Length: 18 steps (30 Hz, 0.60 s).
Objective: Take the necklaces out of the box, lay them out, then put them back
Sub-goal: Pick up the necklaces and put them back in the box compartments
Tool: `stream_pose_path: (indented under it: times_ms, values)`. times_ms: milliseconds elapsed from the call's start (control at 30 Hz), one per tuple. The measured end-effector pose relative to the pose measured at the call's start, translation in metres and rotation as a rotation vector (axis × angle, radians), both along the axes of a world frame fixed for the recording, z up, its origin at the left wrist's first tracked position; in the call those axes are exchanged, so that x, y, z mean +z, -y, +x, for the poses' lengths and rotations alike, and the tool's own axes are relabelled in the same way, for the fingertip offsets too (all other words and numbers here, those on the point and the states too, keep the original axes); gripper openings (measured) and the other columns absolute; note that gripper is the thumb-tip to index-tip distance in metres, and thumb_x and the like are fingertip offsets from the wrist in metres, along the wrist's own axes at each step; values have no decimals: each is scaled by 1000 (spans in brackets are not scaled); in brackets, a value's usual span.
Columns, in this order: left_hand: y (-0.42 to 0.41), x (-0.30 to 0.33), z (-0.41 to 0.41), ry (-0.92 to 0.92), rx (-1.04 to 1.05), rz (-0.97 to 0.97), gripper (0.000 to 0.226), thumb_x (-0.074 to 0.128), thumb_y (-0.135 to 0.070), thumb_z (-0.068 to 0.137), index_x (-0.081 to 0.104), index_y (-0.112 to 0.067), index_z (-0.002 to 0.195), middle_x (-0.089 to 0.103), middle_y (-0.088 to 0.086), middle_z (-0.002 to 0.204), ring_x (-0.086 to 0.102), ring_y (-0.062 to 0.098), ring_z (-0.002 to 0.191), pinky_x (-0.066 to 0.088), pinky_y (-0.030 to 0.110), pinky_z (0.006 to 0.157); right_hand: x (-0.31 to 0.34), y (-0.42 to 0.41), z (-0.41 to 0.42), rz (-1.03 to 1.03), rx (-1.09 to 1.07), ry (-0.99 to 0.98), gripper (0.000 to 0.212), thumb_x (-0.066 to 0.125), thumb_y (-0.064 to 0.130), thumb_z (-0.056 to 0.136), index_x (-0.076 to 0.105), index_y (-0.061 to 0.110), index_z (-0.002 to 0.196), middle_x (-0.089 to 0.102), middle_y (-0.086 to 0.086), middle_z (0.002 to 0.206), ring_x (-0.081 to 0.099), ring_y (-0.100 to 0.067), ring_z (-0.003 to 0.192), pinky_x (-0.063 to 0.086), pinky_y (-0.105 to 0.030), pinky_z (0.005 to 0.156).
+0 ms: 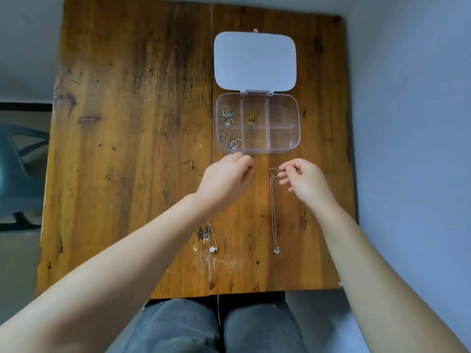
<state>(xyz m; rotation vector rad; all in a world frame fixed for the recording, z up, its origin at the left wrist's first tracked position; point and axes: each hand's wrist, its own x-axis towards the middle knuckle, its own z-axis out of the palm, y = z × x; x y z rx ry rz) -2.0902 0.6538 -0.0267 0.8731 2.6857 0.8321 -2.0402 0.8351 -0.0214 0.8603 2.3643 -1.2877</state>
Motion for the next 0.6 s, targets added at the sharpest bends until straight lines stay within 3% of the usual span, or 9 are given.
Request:
stream_pose_path:
  times_ms: [100, 200, 267, 400, 500, 600]
  values:
    - [-30, -17, 23, 83, -178, -153, 34, 42, -13, 94, 47, -10, 128, 54, 13, 122, 50, 30, 111, 52, 43, 75, -16, -5, 62, 61, 57, 149, 20, 43, 15, 96, 62, 21, 99, 70, -2, 100, 65, -10, 79, 40, -15, 58]
    - [-54, -37, 23, 63, -213, -314, 55, 45, -7, 92, 26, -11, 143, 29, 14, 150, 30, 32, 134, 43, 44, 97, -25, 4, 109, 79, 76, 200, 21, 48, 20, 96, 60, 20, 113, 66, -1, 110, 61, -10, 90, 43, -12, 66]
    - [-65, -44, 21, -24, -257, -389, 51, 48, -6, 91, 33, -9, 139, 35, 13, 145, 34, 32, 128, 41, 42, 95, -28, 12, 127, 82, 61, 197, 23, 49, 21, 96, 58, 20, 117, 63, -1, 115, 59, -10, 94, 46, -15, 73]
    - [-70, -44, 21, -122, -357, -429, 29, 50, 0, 87, 51, -5, 116, 54, 13, 113, 50, 29, 99, 43, 34, 72, -32, 19, 133, 106, -18, 134, 24, 49, 20, 96, 57, 18, 119, 59, -3, 120, 57, -11, 95, 47, -17, 76]
    - [-64, -41, 25, -40, -344, -428, 25, 47, 1, 89, 51, -3, 114, 57, 13, 106, 53, 30, 96, 44, 34, 71, -33, 22, 119, 121, -62, 48, 30, 51, 21, 95, 54, 18, 125, 53, -4, 130, 56, -11, 105, 44, -16, 81]
    - [-53, -30, 33, 99, -215, -202, 9, 48, -8, 92, 56, -4, 95, 57, 10, 92, 56, 27, 85, 47, 33, 68, -33, 27, 101, 98, -52, -51, 45, 55, 24, 93, 42, 20, 137, 44, -3, 142, 49, -18, 124, 40, -22, 92]
